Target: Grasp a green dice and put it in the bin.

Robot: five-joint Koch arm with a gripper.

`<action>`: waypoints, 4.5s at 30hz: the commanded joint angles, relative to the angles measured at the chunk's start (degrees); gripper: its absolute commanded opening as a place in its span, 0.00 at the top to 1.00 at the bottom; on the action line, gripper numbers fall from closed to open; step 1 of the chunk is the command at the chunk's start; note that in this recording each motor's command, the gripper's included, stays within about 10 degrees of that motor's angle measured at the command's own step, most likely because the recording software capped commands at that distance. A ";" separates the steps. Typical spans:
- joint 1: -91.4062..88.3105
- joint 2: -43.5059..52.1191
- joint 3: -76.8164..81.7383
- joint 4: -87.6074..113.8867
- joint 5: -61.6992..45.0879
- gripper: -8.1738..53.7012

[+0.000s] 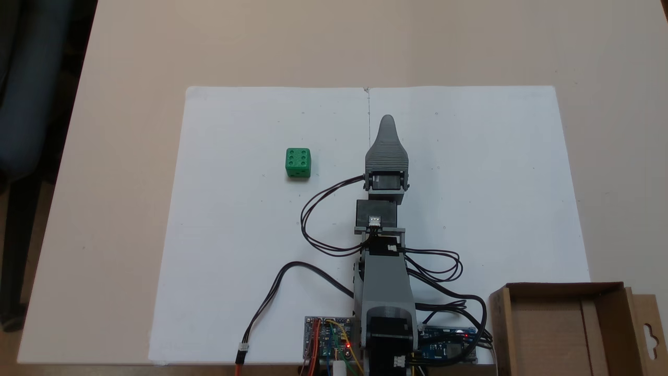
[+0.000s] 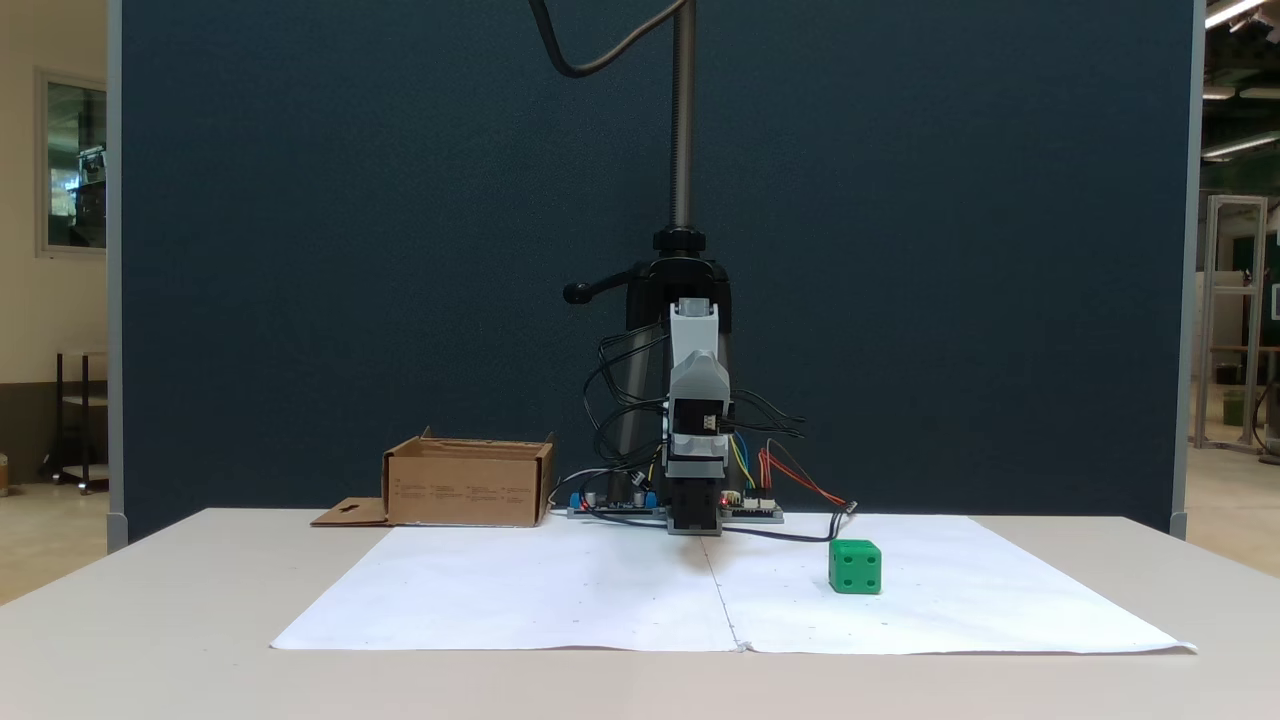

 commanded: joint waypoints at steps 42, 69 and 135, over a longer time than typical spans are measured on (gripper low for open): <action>-8.17 -7.03 -74.53 140.96 17.23 0.16; -25.75 -17.31 -86.48 138.87 36.39 0.16; -38.67 -38.85 -84.02 126.91 42.36 0.17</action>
